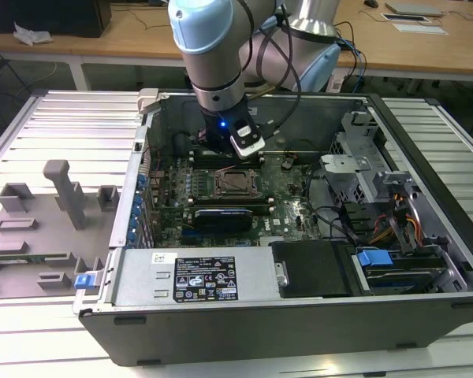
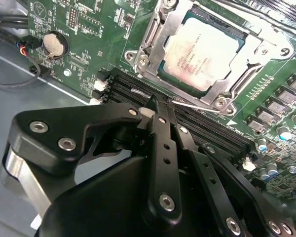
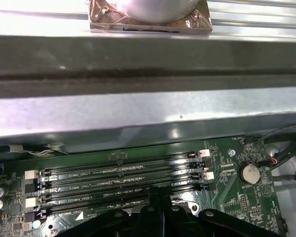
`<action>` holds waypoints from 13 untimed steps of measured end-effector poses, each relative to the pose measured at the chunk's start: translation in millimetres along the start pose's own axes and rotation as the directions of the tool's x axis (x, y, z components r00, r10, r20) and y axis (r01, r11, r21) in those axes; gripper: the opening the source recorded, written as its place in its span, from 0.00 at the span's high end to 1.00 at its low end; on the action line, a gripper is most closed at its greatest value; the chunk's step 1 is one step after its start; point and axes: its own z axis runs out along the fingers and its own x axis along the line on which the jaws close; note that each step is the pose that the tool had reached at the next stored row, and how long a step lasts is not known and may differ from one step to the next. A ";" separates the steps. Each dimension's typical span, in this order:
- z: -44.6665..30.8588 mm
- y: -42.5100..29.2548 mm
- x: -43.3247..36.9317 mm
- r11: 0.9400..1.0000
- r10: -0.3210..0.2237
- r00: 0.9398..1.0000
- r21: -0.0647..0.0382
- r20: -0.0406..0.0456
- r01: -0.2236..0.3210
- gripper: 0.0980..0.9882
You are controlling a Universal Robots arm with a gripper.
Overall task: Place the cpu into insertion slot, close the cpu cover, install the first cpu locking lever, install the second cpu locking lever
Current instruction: 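Install the first cpu locking lever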
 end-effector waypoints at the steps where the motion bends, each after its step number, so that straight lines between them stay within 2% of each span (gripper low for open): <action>1: 0.7 0.1 0.2 1.000 0.004 1.000 0.002 0.001 -0.004 0.99; 8: 3.2 3.3 1.1 1.000 0.018 1.000 0.016 0.006 -0.018 0.99; 13: 5.4 5.9 1.8 0.999 0.030 1.000 0.022 0.010 -0.030 0.99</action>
